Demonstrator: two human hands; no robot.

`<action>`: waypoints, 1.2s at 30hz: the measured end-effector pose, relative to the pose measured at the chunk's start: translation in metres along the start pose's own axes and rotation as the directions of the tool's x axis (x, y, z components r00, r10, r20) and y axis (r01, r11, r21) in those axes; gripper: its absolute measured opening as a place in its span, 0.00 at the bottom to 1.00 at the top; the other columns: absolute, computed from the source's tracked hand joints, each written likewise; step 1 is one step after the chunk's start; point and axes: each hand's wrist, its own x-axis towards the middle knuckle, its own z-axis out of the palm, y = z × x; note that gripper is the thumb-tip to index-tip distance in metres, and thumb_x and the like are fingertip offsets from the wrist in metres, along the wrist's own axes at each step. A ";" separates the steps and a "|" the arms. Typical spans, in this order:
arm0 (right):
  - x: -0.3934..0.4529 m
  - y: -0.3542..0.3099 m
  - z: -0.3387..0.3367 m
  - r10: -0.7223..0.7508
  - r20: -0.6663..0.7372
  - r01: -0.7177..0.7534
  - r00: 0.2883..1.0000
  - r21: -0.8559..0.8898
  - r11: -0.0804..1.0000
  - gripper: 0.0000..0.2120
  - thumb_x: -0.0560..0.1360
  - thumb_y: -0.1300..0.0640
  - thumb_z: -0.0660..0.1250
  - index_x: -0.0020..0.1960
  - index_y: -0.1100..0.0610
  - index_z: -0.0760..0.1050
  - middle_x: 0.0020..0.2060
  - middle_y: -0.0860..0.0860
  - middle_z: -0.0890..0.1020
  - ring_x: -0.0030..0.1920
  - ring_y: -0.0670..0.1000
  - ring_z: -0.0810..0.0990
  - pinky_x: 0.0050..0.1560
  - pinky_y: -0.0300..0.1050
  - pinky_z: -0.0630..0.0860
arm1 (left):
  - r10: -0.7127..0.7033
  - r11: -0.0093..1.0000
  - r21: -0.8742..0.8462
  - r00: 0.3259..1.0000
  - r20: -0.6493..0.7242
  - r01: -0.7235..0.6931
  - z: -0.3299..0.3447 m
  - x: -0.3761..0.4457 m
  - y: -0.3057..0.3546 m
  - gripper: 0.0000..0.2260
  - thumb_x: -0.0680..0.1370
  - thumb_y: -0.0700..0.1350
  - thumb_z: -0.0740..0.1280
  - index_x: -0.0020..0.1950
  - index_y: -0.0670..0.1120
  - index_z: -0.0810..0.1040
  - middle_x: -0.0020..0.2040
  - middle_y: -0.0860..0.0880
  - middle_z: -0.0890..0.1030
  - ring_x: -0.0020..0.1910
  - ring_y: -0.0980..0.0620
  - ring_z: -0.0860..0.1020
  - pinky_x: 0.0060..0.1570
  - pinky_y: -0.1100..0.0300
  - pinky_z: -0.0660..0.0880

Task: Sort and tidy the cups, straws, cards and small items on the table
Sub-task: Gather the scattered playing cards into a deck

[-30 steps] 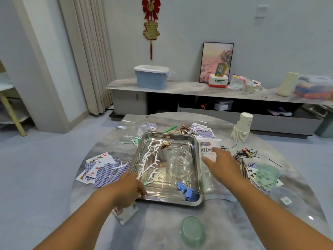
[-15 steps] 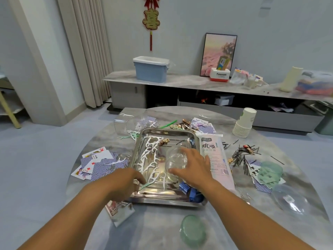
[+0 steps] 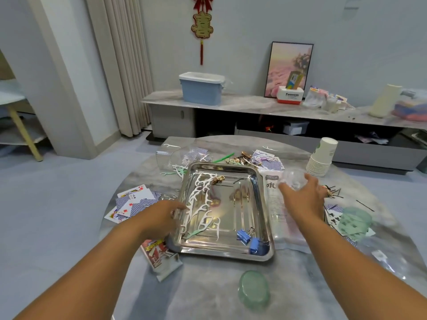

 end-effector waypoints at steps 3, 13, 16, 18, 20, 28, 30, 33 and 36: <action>0.005 0.015 -0.006 0.125 0.042 -0.123 0.991 -0.031 0.992 0.39 0.72 0.39 0.73 0.76 0.50 0.61 0.72 0.61 0.63 0.63 0.66 0.73 0.61 0.61 0.73 | -0.070 0.996 -0.053 0.998 0.001 0.070 -0.004 -0.003 -0.005 0.28 0.77 0.39 0.71 0.74 0.59 0.70 0.61 0.49 0.80 0.53 0.50 0.81 0.50 0.53 0.81; 0.015 0.028 -0.005 0.193 0.041 -0.188 0.980 -0.100 0.977 0.29 0.80 0.44 0.66 0.75 0.57 0.65 0.75 0.58 0.58 0.70 0.66 0.64 0.67 0.66 0.68 | -0.300 0.928 0.258 0.950 0.086 0.270 -0.004 -0.014 -0.013 0.47 0.65 0.50 0.84 0.79 0.53 0.63 0.74 0.49 0.71 0.67 0.46 0.75 0.58 0.56 0.76; 0.014 0.029 -0.007 0.171 0.040 -0.164 0.984 -0.145 0.976 0.29 0.80 0.45 0.65 0.76 0.56 0.65 0.77 0.59 0.58 0.74 0.66 0.61 0.72 0.65 0.64 | -0.317 0.915 0.309 0.937 0.147 0.261 -0.003 -0.019 -0.015 0.48 0.64 0.52 0.84 0.79 0.53 0.63 0.75 0.51 0.70 0.68 0.46 0.73 0.56 0.58 0.73; 0.010 0.025 -0.010 0.145 0.055 -0.132 0.988 -0.194 0.972 0.31 0.80 0.45 0.64 0.78 0.57 0.62 0.79 0.59 0.56 0.77 0.64 0.57 0.76 0.63 0.59 | -0.312 0.912 0.330 0.934 0.173 0.244 -0.001 -0.023 -0.013 0.48 0.64 0.54 0.84 0.79 0.53 0.64 0.75 0.51 0.70 0.69 0.46 0.73 0.60 0.56 0.73; 0.005 0.019 -0.013 0.114 0.061 -0.097 0.992 -0.232 0.968 0.32 0.80 0.45 0.65 0.79 0.57 0.61 0.80 0.59 0.55 0.78 0.63 0.55 0.77 0.62 0.57 | -0.293 0.906 0.367 0.938 0.182 0.212 0.003 -0.027 -0.010 0.46 0.65 0.55 0.83 0.78 0.52 0.65 0.74 0.51 0.72 0.69 0.46 0.73 0.63 0.55 0.73; -0.043 -0.007 -0.007 -0.346 0.169 0.379 0.923 -0.239 0.894 0.22 0.82 0.47 0.64 0.74 0.52 0.71 0.77 0.55 0.65 0.77 0.59 0.61 0.76 0.60 0.58 | -0.279 0.931 0.292 0.942 0.189 0.217 0.013 -0.039 -0.001 0.31 0.67 0.54 0.82 0.65 0.46 0.77 0.57 0.47 0.84 0.43 0.48 0.82 0.51 0.55 0.82; -0.060 -0.015 0.001 -0.439 0.261 0.487 0.860 -0.165 0.857 0.18 0.82 0.49 0.64 0.69 0.52 0.76 0.72 0.54 0.71 0.73 0.56 0.67 0.75 0.58 0.63 | -0.299 0.941 0.235 0.922 0.244 0.243 0.013 -0.043 0.000 0.31 0.65 0.52 0.84 0.64 0.45 0.78 0.55 0.46 0.85 0.45 0.48 0.86 0.52 0.52 0.83; -0.086 -0.023 0.014 -0.535 0.379 0.596 0.756 -0.060 0.801 0.14 0.81 0.50 0.66 0.63 0.52 0.81 0.66 0.51 0.76 0.68 0.53 0.72 0.71 0.55 0.68 | -0.316 0.911 0.353 0.911 0.265 0.213 0.021 -0.054 0.005 0.40 0.63 0.53 0.84 0.70 0.46 0.71 0.62 0.45 0.79 0.50 0.48 0.85 0.53 0.52 0.83; -0.110 -0.027 0.023 -0.607 0.459 0.675 0.649 0.021 0.738 0.11 0.81 0.50 0.66 0.58 0.51 0.83 0.63 0.49 0.79 0.66 0.51 0.73 0.68 0.52 0.69 | -0.265 0.858 0.490 0.949 0.172 0.151 0.036 -0.065 0.007 0.47 0.64 0.55 0.83 0.75 0.46 0.62 0.69 0.44 0.70 0.59 0.46 0.80 0.56 0.52 0.81</action>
